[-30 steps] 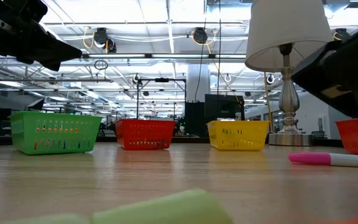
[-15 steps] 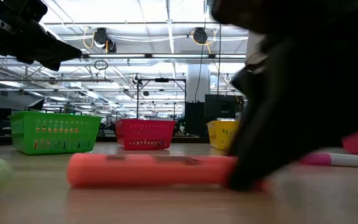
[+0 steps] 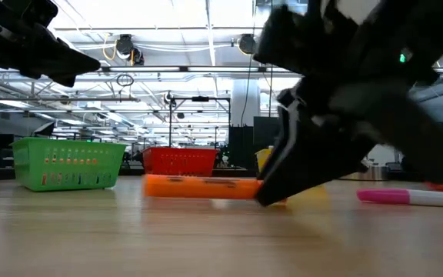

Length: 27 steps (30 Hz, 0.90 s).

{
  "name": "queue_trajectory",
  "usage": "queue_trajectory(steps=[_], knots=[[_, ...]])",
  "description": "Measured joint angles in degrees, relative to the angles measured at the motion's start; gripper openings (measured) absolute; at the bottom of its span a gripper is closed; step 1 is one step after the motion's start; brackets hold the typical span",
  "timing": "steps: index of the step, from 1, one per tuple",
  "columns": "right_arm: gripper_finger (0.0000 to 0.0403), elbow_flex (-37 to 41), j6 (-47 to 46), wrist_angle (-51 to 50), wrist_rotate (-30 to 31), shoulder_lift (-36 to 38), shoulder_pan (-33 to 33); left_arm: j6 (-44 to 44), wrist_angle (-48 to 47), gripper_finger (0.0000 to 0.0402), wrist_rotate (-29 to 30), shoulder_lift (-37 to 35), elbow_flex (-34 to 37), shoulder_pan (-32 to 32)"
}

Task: Pick & Place Markers
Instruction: Put the large orange highlighter pen into the green bin

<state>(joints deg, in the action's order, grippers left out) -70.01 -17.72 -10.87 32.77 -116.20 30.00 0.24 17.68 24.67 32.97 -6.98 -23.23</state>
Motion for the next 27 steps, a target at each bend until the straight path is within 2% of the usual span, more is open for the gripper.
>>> queue_trajectory(steps=[3, 6, 10, 15, 17, 19, 22, 27], knots=[[0.0047, 0.06, 2.59, -0.09, 2.12, 2.22, -1.2, -1.51, -1.03, 0.0027, -5.64, 0.3, 0.0, -0.04], [0.0047, -0.19, 4.8, 1.42, 3.45, 5.18, -2.76, -1.99, -0.95, 0.005, -7.19, 1.15, 0.0, -0.05], [0.0047, -0.12, 8.84, 2.68, 3.17, 7.08, -4.97, -3.09, 0.59, 0.0107, -9.49, 3.09, -0.02, -0.04], [0.0047, -0.27, 15.16, 11.74, 2.99, 8.22, -8.36, -2.02, 8.12, 0.0191, -12.06, 6.38, -0.11, -0.03], [0.0047, -0.27, 17.23, 13.48, 0.67, 8.12, -9.68, -0.9, 8.86, 0.0218, -13.49, 7.83, -0.11, -0.04], [0.0047, -0.25, 18.73, 16.34, -1.6, 8.0, -11.01, 0.98, 9.34, 0.0238, -13.51, 9.13, -0.11, -0.08], [0.0047, -0.27, 21.0, 20.64, -3.44, 8.16, -12.32, 2.87, 11.36, 0.0257, -10.47, 11.05, -0.11, -0.04], [0.0046, -0.43, 23.55, 23.23, -7.59, 8.15, -13.67, 4.31, 14.09, 0.0268, -9.33, 12.91, -0.11, -0.04]])
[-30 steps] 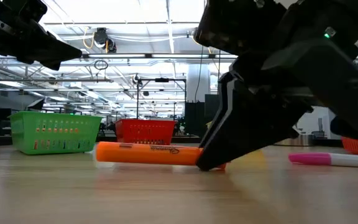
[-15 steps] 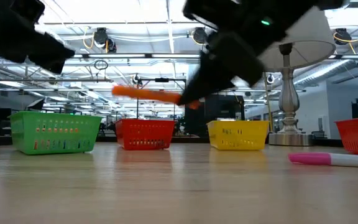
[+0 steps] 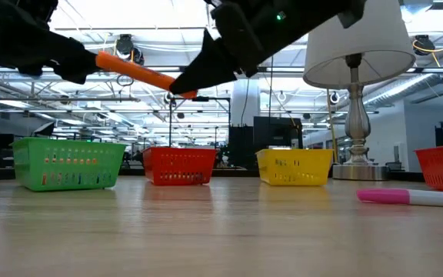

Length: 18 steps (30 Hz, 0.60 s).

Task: Pick & Place Markers
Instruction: Put the large orange highlighter pen into the green bin

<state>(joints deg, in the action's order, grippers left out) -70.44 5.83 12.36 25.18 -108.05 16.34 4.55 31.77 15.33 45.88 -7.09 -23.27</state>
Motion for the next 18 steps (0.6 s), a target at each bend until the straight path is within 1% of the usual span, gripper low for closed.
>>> queue_trajectory(steps=[11, 15, 18], knots=[[0.0046, -1.33, 2.62, 3.59, -0.35, 0.02, -1.74, -0.24, 3.04, 0.0269, -0.09, 1.36, 0.02, 1.63], [0.0046, -1.33, 2.4, 3.72, -2.74, 0.02, -2.42, -0.57, 3.06, 0.0269, -0.24, 1.36, 0.02, 2.17], [0.0046, -1.33, 2.42, 3.72, -2.76, 0.02, -2.83, -0.69, 3.06, 0.0269, -0.24, 1.36, 0.02, 2.52]])
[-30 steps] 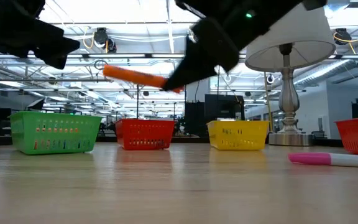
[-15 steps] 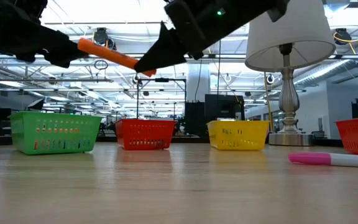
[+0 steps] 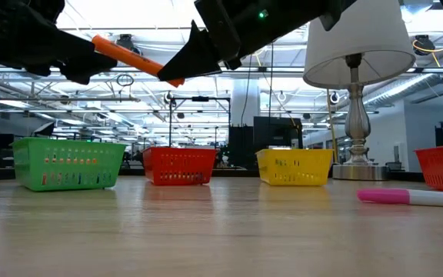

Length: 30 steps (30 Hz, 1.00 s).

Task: Pick & Place Markers
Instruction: Put the large orange highlighter pen into the green bin

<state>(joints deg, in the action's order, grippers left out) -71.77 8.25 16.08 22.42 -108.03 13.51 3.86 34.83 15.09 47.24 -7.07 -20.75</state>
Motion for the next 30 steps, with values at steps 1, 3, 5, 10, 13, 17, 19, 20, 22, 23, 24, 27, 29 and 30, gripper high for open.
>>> queue_trajectory(steps=[1, 3, 5, 10, 13, 17, 19, 20, 22, 23, 24, 27, 29, 30], knots=[[0.0046, 0.0, 0.0, 0.05, -0.03, 0.0, -0.09, 0.0, 0.03, 0.0269, -0.01, 0.0, 0.0, 0.16], [0.0046, 0.0, -0.01, 0.24, -0.09, 0.0, -0.29, -0.02, 0.44, 0.0269, 0.0, 0.0, 0.0, 0.29], [0.0046, 0.0, -0.01, 0.22, -0.1, 0.0, -0.34, 0.15, 1.0, 0.0269, 0.01, 0.0, 0.0, 0.34], [0.0046, 0.0, -0.51, 0.22, -0.2, 0.0, -0.81, 0.4, 1.88, 0.0269, 0.44, 0.0, 0.0, 0.34], [0.0046, 0.0, -0.63, 0.42, -0.22, 0.0, -1.13, 0.52, 1.86, 0.0262, 0.87, 0.0, 0.0, 0.34], [0.0046, 0.0, -0.59, 0.43, -0.23, 0.0, -1.2, 1.05, 1.97, 0.023, 1.53, 0.0, 0.0, 0.62], [0.0046, 0.0, -0.57, 0.44, -0.24, 0.0, -1.2, 1.03, 2.02, 0.0208, 1.53, 0.0, 0.0, 1.11], [0.0046, 0.0, -0.57, 0.45, -0.25, 0.0, -1.17, 0.99, 2.13, 0.0196, 1.53, 0.0, 0.0, 1.38], [0.0046, 0.0, -0.56, 0.44, -0.2, 0.0, -1.17, 0.98, 2.21, 0.0172, 1.51, 0.0, 0.0, 1.85], [0.0046, 0.0, -0.55, 0.44, -0.21, 0.0, -1.2, 0.96, 2.2, 0.016, 1.46, 0.0, 0.0, 2.03], [0.0046, 0.0, -0.55, 0.46, -0.22, 0.0, -1.22, 0.95, 2.19, 0.0149, 1.41, 0.0, 0.0, 2.23], [0.0046, -0.02, -0.55, 0.46, -0.14, 0.0, -1.28, 0.94, 2.19, 0.0114, 1.28, 0.0, 0.0, 2.34], [0.0046, -0.02, -0.62, 0.47, -0.11, 0.0, -1.37, 1.09, 2.19, 0.0091, 1.0, 0.0, 0.0, 2.32], [0.0046, -0.02, -0.68, 0.43, -0.15, 0.0, -1.46, 1.46, 2.19, 0.0081, 0.74, 0.0, 0.0, 2.34]])
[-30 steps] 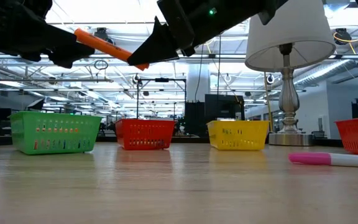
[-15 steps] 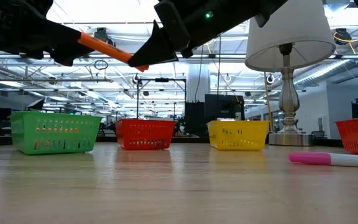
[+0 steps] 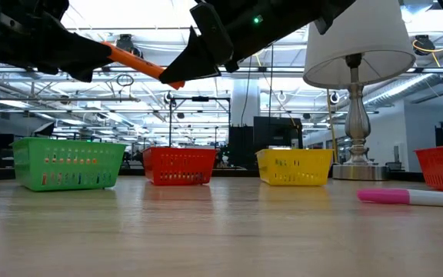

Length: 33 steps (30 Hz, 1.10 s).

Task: Pick & Place Markers
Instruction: Put the large orange highlighter pen into the green bin

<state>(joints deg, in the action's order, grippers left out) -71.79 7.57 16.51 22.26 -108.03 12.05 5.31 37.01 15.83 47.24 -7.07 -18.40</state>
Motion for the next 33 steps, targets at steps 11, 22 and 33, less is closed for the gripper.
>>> queue_trajectory(steps=[11, 22, 33], knots=[[0.0055, 0.0, -0.81, 0.23, -1.79, 0.0, -0.33, 1.93, 0.04, 0.0074, -1.2, 0.0, 0.0, -0.6], [0.0103, -0.07, -0.67, 1.81, -1.86, 0.13, -0.35, 2.0, -0.44, 0.0074, -1.18, 0.02, 0.02, -0.65], [0.0152, -0.07, -3.83, 0.34, -2.82, 0.13, -0.03, 1.65, -4.63, 0.0074, 3.4, -0.06, 0.01, -0.65]])
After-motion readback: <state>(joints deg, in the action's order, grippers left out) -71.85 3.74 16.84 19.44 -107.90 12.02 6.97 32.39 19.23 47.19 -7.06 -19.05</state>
